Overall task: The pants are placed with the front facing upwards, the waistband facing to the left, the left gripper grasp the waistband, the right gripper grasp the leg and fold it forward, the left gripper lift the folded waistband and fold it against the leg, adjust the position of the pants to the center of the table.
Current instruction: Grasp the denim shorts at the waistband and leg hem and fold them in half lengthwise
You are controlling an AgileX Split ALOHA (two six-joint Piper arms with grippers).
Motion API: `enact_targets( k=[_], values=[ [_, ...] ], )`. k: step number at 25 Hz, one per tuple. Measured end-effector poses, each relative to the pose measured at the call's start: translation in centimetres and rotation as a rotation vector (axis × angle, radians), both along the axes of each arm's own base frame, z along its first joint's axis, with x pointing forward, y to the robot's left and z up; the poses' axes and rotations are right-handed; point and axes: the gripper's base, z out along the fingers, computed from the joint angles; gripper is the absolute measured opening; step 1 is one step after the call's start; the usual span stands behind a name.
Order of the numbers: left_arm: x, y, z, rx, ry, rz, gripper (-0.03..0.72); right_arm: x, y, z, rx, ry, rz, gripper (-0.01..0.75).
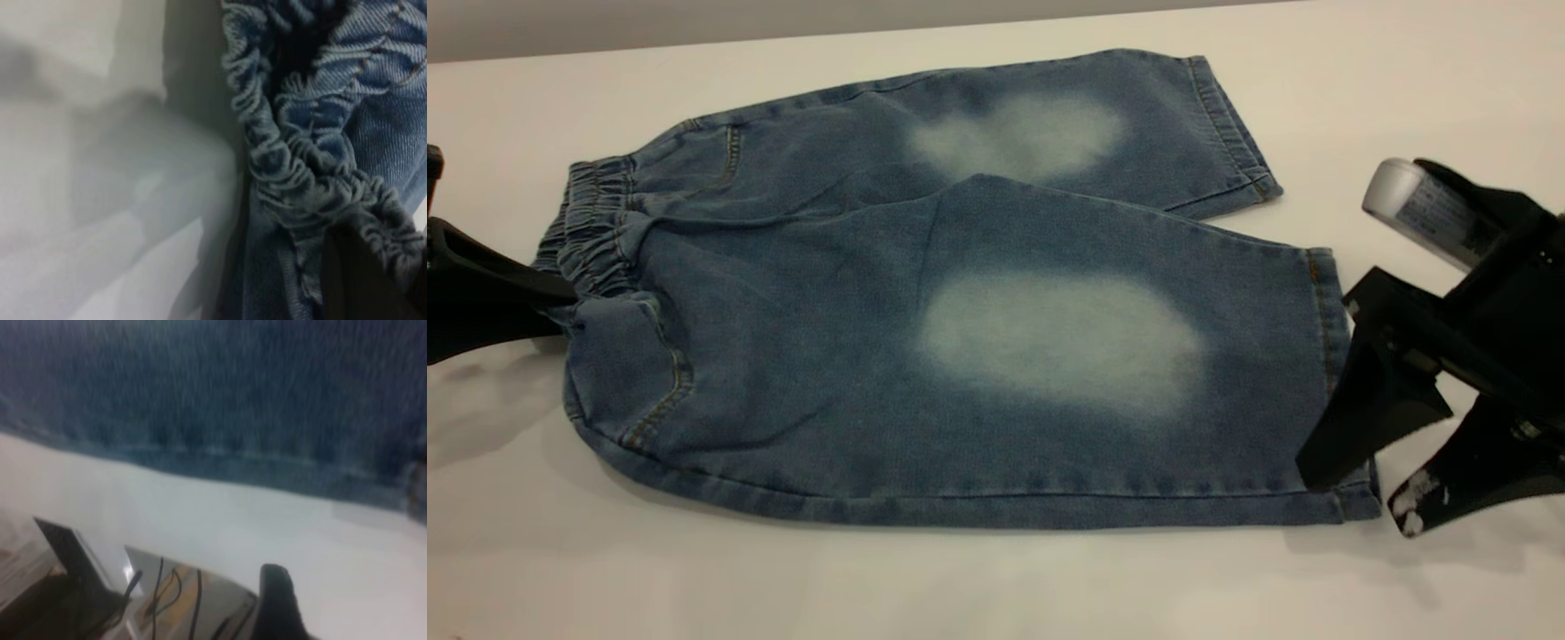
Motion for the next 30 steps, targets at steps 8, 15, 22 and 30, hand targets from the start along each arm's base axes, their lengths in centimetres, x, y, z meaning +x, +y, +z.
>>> enact_targets(
  k=[8,15,22,30],
  values=[
    [0.0,0.0,0.0,-0.002,-0.002,-0.003,0.129,-0.1,-0.4,-1.2,-0.054,0.017,-0.011,0.425],
    [0.0,0.0,0.0,-0.002,-0.002,-0.002,0.129,-0.4,-0.2,-2.2,-0.027,0.053,-0.010,0.425],
    [0.0,0.0,0.0,0.000,-0.002,-0.001,0.129,0.8,0.0,-2.2,-0.011,-0.028,-0.031,0.424],
    [0.0,0.0,0.0,0.000,-0.002,-0.002,0.129,1.6,0.1,-2.2,0.001,-0.084,-0.053,0.421]
  ],
)
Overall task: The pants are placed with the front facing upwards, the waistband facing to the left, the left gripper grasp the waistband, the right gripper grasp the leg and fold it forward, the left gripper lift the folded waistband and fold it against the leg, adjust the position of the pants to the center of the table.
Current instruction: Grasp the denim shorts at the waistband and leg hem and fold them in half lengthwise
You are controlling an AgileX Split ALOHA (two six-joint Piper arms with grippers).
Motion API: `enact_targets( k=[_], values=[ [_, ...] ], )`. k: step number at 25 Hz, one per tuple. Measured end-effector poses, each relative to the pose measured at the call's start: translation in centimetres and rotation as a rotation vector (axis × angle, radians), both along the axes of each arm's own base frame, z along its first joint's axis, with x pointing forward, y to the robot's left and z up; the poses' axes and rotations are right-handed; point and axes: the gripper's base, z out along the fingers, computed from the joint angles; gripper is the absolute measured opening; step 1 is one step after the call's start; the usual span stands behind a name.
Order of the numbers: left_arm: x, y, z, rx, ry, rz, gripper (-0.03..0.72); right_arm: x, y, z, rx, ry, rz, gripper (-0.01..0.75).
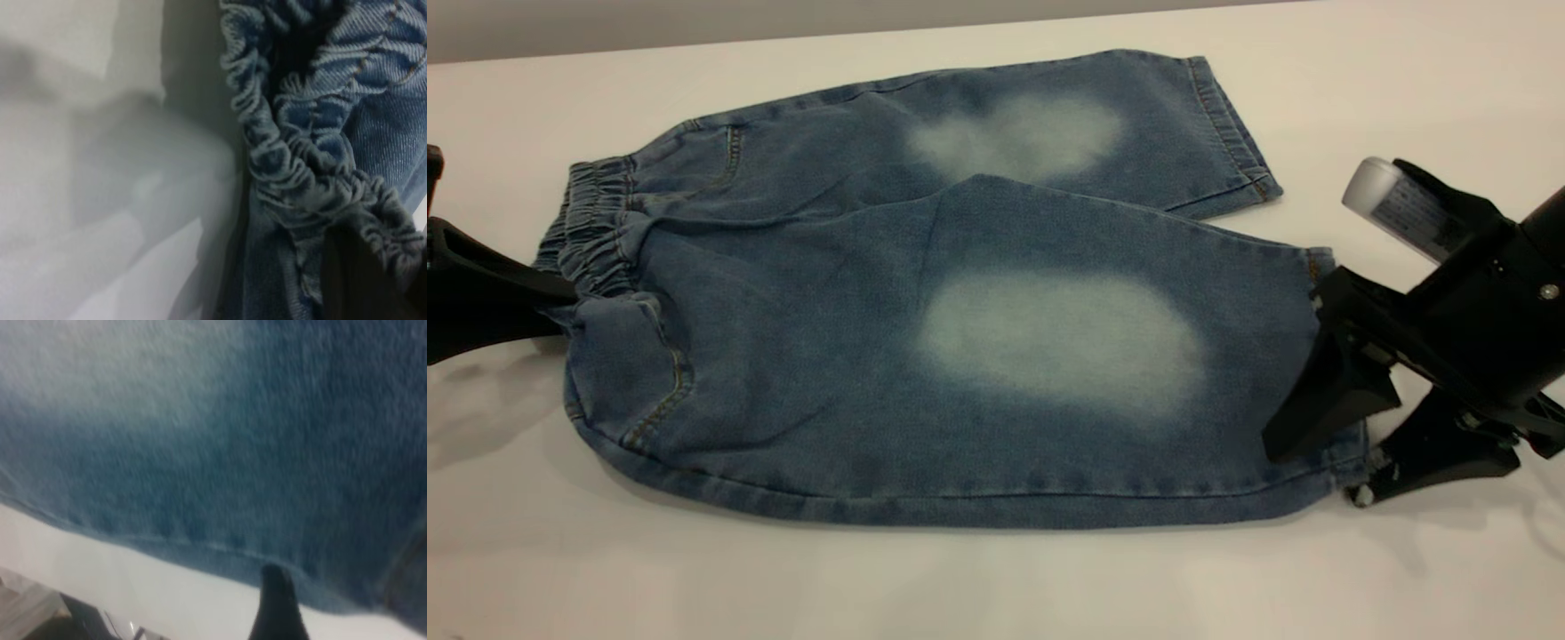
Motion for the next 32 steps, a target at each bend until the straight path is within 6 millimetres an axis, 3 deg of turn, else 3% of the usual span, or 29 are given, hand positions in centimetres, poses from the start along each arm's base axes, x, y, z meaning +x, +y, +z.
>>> enact_targets(
  k=[4,6,10,12,16,24,32],
  values=[
    [0.0,0.0,0.0,-0.003,-0.001,-0.002,0.129,0.3,-0.1,-0.1,-0.013,-0.021,-0.031,0.366],
    [0.0,-0.1,0.1,-0.015,-0.005,-0.009,0.129,0.3,-0.2,-0.1,-0.021,-0.023,-0.032,0.296],
    [0.0,-0.2,0.6,-0.021,-0.022,-0.022,0.129,0.3,-0.2,-0.1,-0.028,-0.028,-0.018,0.071],
    [0.1,-0.1,1.2,-0.009,-0.044,-0.026,0.129,0.3,0.1,0.5,0.008,-0.028,-0.006,0.031],
    [0.2,-0.1,2.9,0.025,-0.086,-0.053,0.129,0.3,0.3,2.3,0.047,-0.067,0.037,0.025],
    [-0.6,-0.5,6.0,0.049,-0.076,-0.112,0.129,-0.2,0.1,8.1,0.033,-0.148,0.080,0.025],
    [-2.8,-3.5,8.8,0.100,-0.038,-0.197,0.129,-2.1,-0.6,12.4,-0.031,-0.168,0.156,0.025]
  ],
)
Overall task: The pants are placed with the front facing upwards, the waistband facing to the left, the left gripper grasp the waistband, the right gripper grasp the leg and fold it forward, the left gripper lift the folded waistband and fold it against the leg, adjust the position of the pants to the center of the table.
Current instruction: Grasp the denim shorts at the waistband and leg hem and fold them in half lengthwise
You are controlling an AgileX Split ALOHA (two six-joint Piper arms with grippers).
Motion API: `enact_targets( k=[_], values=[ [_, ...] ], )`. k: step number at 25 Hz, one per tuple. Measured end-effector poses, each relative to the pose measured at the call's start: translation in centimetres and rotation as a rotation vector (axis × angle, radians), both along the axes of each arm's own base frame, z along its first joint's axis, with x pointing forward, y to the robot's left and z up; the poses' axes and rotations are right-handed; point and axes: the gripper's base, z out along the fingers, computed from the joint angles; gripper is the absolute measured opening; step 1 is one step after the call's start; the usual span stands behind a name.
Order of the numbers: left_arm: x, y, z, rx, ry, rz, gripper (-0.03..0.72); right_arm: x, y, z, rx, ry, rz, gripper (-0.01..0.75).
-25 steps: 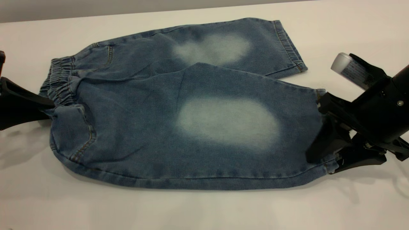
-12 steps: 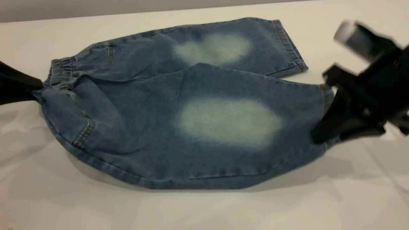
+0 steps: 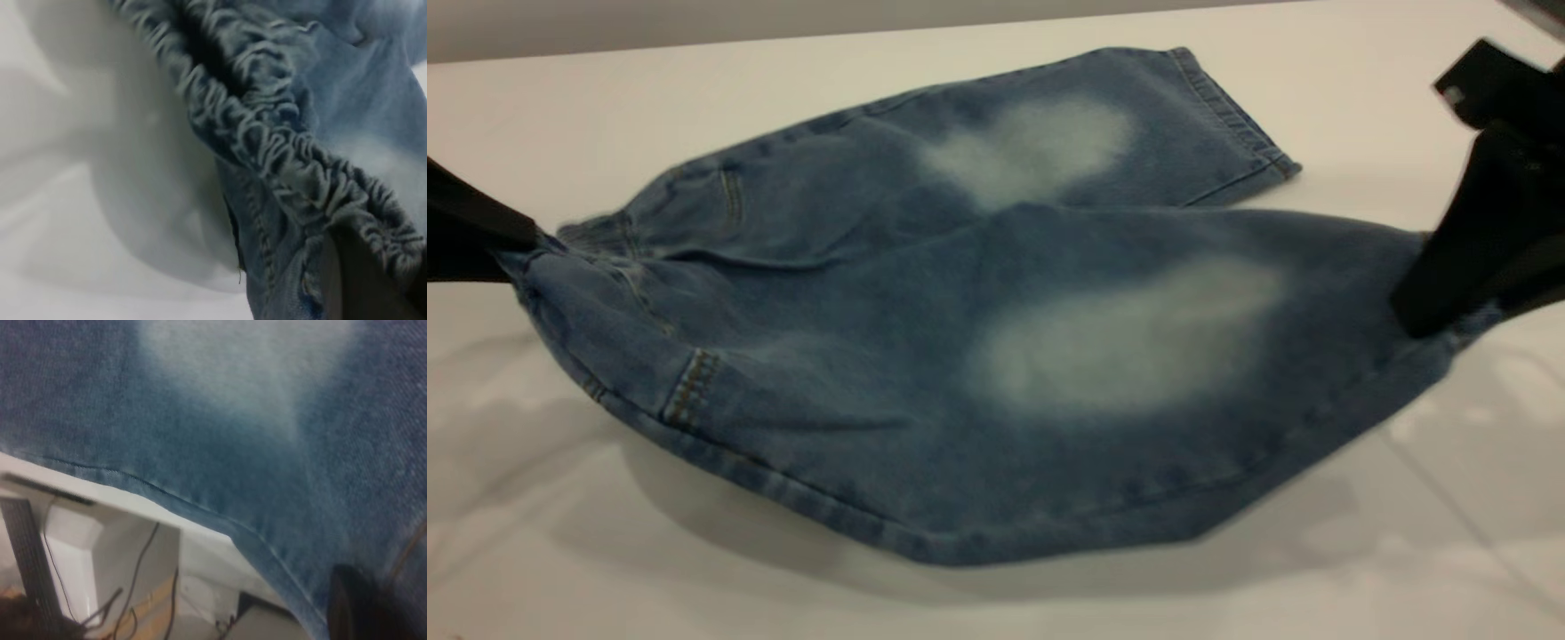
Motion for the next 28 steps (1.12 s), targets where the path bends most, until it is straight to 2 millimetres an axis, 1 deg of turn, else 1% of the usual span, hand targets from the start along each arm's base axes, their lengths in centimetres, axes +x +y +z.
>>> enact_targets(
  k=[3,6,11,14,16,19,22,23,28],
  values=[
    [-1.1,-0.8,1.2,-0.029,-0.006,0.003,0.129,-0.7,-0.1,1.2,-0.002,0.002,0.016,0.025],
    [-1.8,-1.2,2.6,-0.035,-0.038,0.016,0.129,-1.2,-0.2,2.5,0.000,-0.026,0.008,0.025],
    [-2.1,-1.4,5.0,-0.043,-0.125,0.073,0.129,0.4,-0.1,4.3,0.003,-0.108,-0.037,0.025],
    [-1.8,-1.5,5.6,-0.082,-0.147,0.113,0.129,1.9,0.0,5.9,-0.003,-0.171,-0.036,0.025],
    [-1.6,-1.5,5.8,-0.108,-0.157,0.149,0.129,3.1,0.0,6.5,-0.020,-0.189,-0.049,0.025],
    [-1.0,-1.4,6.1,-0.145,-0.178,0.220,0.129,5.2,0.1,6.6,-0.033,-0.188,-0.064,0.025],
    [-0.6,-1.1,6.3,-0.158,-0.195,0.294,0.129,7.7,0.5,6.2,-0.025,-0.186,-0.082,0.025],
    [-0.4,-0.9,6.3,-0.160,-0.200,0.319,0.129,8.7,0.6,6.4,-0.021,-0.194,-0.089,0.025],
    [0.3,-0.3,6.5,-0.181,-0.214,0.444,0.129,12.8,1.4,5.4,-0.002,-0.137,-0.092,0.025]
  ],
)
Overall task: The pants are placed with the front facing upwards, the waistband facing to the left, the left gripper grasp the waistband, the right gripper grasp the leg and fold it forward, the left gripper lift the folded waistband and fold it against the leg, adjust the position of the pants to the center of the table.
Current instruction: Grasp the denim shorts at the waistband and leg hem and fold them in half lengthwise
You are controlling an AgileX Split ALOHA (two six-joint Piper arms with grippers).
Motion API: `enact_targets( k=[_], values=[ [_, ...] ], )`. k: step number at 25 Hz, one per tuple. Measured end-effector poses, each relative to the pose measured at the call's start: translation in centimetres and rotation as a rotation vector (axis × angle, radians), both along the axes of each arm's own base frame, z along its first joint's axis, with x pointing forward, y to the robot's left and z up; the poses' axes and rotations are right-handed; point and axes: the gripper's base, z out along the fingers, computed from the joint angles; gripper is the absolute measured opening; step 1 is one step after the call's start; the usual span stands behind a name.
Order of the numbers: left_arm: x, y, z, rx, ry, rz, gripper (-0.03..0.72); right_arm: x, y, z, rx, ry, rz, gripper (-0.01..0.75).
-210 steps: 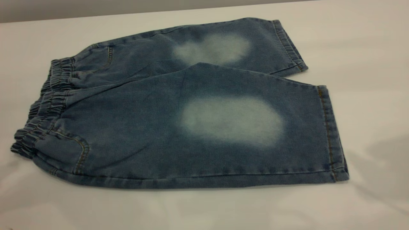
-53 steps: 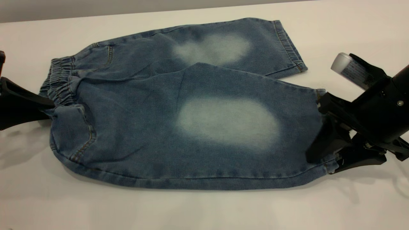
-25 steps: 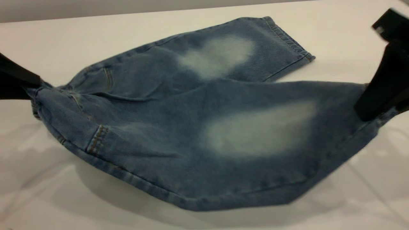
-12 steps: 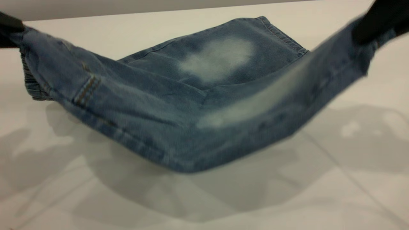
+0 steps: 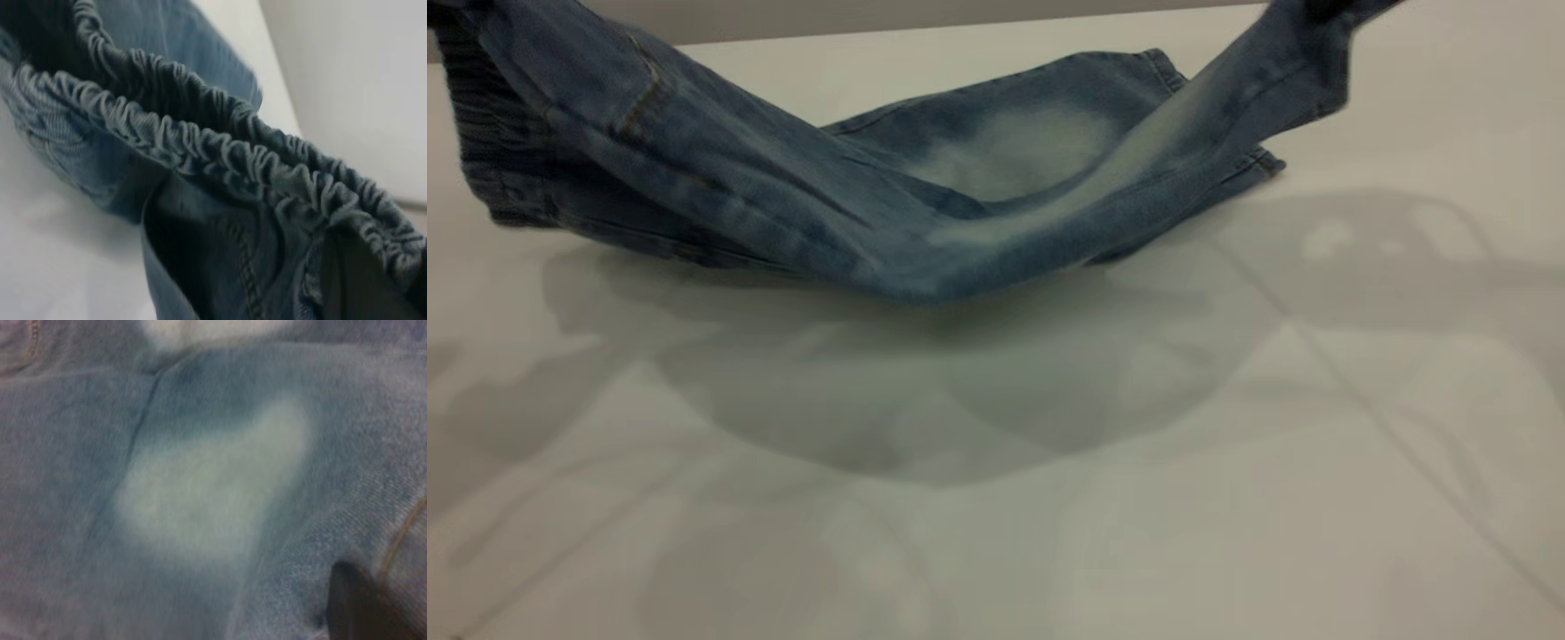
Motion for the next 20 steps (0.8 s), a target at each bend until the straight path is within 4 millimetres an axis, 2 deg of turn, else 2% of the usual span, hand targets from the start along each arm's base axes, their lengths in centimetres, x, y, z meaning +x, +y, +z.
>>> enact_targets(
  k=[4,10,16,20],
  values=[
    [0.5,0.6,0.1,-0.041,0.020,0.124,0.129,2.8,0.5,-0.6,0.020,0.035,-0.001,0.025],
    [1.1,1.8,-0.7,-0.036,0.064,0.276,0.129,5.4,0.8,0.1,0.042,-0.017,-0.062,0.025],
    [1.8,2.1,-3.4,-0.064,0.173,0.291,0.129,7.4,1.4,-0.5,0.098,0.011,-0.098,0.025],
    [2.3,2.5,-5.3,-0.067,0.255,0.318,0.129,8.5,1.8,-2.0,0.126,0.069,-0.107,0.025]
  ],
)
